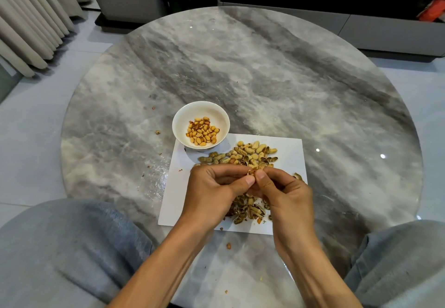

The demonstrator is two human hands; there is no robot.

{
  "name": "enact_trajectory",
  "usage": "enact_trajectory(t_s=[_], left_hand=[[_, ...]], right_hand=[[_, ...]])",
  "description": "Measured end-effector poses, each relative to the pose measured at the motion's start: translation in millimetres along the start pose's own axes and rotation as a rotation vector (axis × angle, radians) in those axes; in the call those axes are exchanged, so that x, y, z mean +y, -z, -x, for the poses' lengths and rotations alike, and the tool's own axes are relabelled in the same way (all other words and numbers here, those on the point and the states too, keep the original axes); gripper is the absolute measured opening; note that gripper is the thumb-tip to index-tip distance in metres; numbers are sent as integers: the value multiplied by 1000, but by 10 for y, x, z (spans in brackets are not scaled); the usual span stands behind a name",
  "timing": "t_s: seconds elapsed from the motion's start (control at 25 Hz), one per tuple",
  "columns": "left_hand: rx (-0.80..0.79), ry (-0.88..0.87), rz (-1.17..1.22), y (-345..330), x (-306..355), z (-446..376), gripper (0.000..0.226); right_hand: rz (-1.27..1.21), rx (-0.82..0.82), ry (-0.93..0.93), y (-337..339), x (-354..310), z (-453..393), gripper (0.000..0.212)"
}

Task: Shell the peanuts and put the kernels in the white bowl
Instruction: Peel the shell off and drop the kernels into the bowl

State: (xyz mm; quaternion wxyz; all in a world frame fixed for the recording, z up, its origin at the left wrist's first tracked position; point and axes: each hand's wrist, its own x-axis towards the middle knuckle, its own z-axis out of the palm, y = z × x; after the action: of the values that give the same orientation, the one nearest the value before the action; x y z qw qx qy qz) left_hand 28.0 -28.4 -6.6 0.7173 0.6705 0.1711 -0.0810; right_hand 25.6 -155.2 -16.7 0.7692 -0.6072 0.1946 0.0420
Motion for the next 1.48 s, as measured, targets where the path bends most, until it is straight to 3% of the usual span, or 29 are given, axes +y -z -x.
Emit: enact_trajectory(t_s=[0.32,0.48,0.56,0.72,0.88,0.96,1.28,1.48], left_hand=[[75,34,69,-44,-41,-21,24],[66,131,135,-36,-47,-36,28],[-10,-52,-55,-29,-34,-7,28],[-66,-579,-485,5,-132,-49,25],[0,-918,-784,-19,-243,-81,18],[32,-999,-894,-40,-283,-84,15],[3,-917,-753,-38,-258,-97,3],[73,-621,-508,-69,-232,-79,19]], right_hand=[[-178,13,-96,-22,11,-18,10],[117,46,40,22,15,-44,10],[128,5,-1,50,0,-61,8],[48,-113,-168,141,-42,-80,15],[66,-60,-152,153,-64,-68,11],[60,-15,-149,144,-75,-66,10],[72,47,-144,148,-101,-85,10],[8,59,-189,161,-85,-90,11]])
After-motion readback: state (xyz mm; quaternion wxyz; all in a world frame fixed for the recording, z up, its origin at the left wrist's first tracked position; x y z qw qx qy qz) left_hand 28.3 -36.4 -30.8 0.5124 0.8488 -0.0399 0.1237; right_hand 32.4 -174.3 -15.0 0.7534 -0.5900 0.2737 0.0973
